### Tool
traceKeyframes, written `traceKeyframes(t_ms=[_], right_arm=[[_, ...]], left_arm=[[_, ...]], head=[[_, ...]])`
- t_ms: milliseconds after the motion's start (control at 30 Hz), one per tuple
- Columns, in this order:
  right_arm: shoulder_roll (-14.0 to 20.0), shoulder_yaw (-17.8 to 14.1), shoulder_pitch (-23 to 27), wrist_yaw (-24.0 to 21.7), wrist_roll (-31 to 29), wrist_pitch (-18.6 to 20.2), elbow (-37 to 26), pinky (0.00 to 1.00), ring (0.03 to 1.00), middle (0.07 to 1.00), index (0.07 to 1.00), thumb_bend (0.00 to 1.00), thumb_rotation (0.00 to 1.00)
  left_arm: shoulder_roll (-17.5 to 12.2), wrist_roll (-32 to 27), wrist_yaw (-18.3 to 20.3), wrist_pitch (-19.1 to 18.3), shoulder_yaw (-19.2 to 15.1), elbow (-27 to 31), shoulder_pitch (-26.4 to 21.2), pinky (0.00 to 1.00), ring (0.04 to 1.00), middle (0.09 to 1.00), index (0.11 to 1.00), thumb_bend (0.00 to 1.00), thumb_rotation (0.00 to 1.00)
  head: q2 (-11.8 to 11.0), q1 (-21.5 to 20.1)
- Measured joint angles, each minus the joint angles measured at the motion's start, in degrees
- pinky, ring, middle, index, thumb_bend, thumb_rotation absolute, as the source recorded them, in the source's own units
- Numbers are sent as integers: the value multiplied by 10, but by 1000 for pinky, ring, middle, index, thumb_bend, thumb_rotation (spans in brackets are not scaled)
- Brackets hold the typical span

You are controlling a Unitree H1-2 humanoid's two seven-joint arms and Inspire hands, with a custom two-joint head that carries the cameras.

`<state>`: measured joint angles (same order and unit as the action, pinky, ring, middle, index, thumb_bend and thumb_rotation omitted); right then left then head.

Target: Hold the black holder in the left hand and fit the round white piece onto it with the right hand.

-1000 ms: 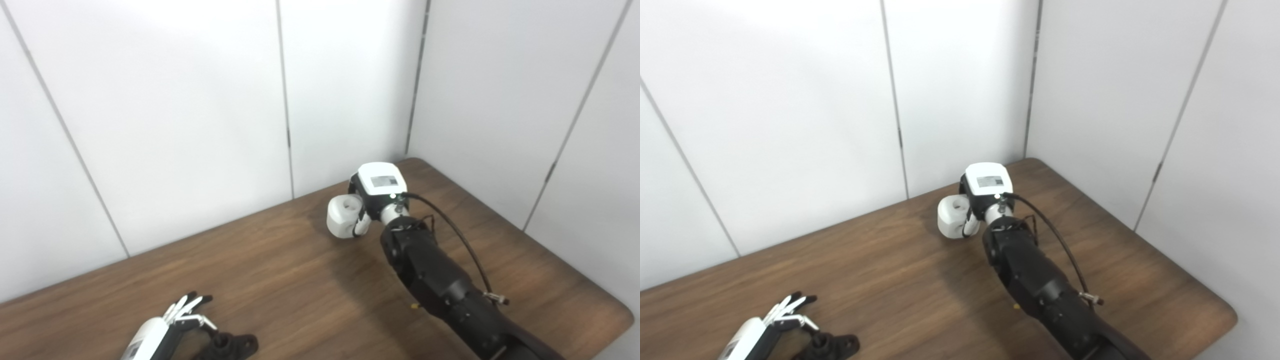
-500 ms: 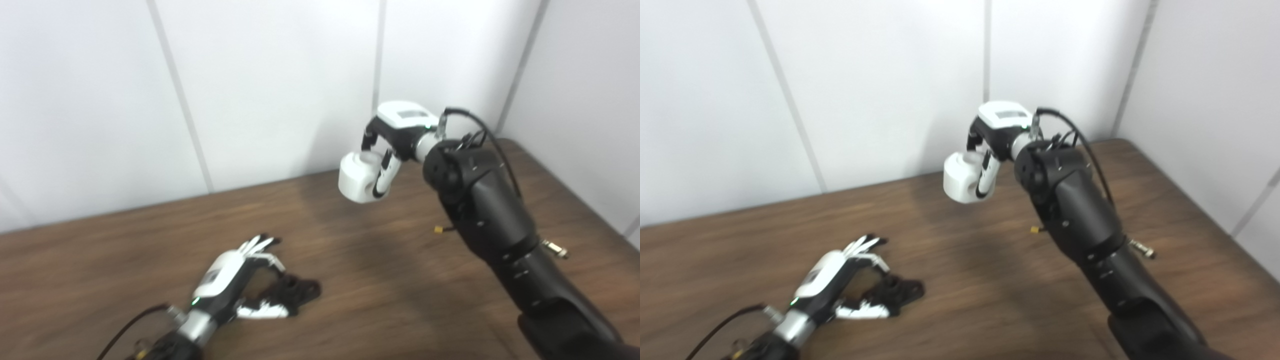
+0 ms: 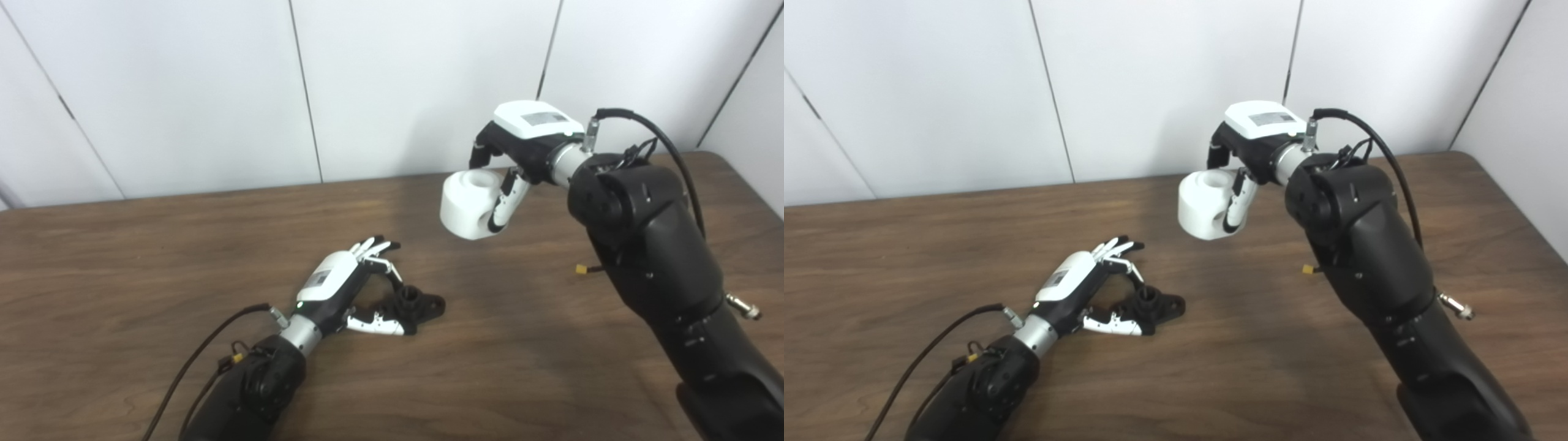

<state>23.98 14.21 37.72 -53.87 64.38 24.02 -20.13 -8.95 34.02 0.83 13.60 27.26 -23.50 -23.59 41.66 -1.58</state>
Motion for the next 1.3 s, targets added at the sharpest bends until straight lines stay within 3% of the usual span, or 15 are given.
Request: traceKeyframes(t_ms=[533,1300], right_arm=[[-50,14,-81,132,3,-86,-14,720,782,676,480,525,137],[-75,18,-115,134,10,-93,-31,695,756,681,481,526,139]], left_arm=[[6,0,-5,-15,3,0,-1,1000,1000,924,482,524,56],[6,0,-5,-18,6,1,-2,1000,1000,926,482,524,57]], head=[[5,6],[16,9]])
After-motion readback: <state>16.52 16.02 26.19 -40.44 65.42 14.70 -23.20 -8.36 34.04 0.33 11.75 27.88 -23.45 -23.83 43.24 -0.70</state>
